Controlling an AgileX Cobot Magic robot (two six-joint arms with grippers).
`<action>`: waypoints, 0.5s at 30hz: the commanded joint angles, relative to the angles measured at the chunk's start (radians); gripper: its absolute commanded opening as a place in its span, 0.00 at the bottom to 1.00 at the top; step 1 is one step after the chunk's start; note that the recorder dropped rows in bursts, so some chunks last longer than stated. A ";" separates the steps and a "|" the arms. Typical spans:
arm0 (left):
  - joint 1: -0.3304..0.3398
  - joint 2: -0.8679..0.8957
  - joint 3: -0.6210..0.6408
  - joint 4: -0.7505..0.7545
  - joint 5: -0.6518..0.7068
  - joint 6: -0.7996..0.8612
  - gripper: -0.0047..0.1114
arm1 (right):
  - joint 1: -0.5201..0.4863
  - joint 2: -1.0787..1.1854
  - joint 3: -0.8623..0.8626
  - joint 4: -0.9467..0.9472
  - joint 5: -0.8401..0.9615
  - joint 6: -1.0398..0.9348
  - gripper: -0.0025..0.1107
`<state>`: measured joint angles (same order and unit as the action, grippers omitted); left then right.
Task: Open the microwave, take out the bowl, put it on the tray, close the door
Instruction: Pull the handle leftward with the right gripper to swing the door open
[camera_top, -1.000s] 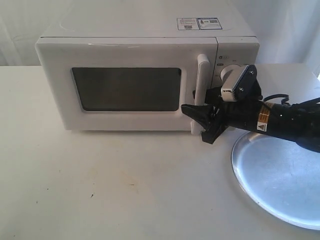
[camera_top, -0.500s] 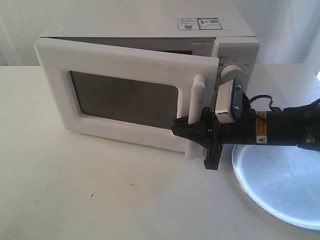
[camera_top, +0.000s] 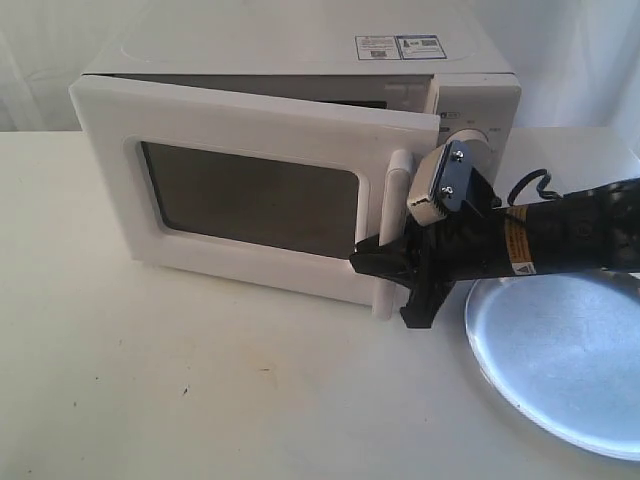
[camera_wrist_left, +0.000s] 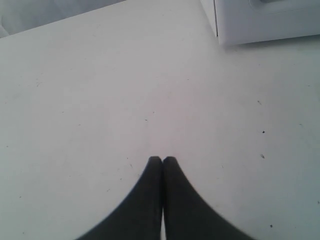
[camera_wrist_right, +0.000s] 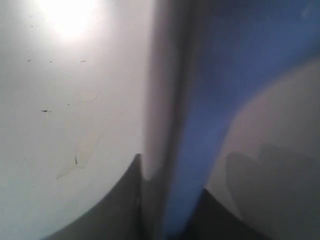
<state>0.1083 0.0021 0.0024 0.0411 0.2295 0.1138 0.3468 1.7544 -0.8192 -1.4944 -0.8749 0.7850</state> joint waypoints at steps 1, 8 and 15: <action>0.000 -0.002 -0.002 -0.007 0.002 -0.004 0.04 | -0.009 -0.065 -0.006 -0.169 -0.027 0.090 0.02; 0.000 -0.002 -0.002 -0.007 0.002 -0.004 0.04 | -0.009 -0.140 -0.006 -0.250 -0.094 0.201 0.10; 0.000 -0.002 -0.002 -0.007 0.002 -0.004 0.04 | -0.009 -0.205 0.015 -0.250 0.005 0.244 0.15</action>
<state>0.1083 0.0021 0.0024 0.0411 0.2295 0.1138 0.3592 1.6164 -0.8131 -1.7291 -0.8239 1.0120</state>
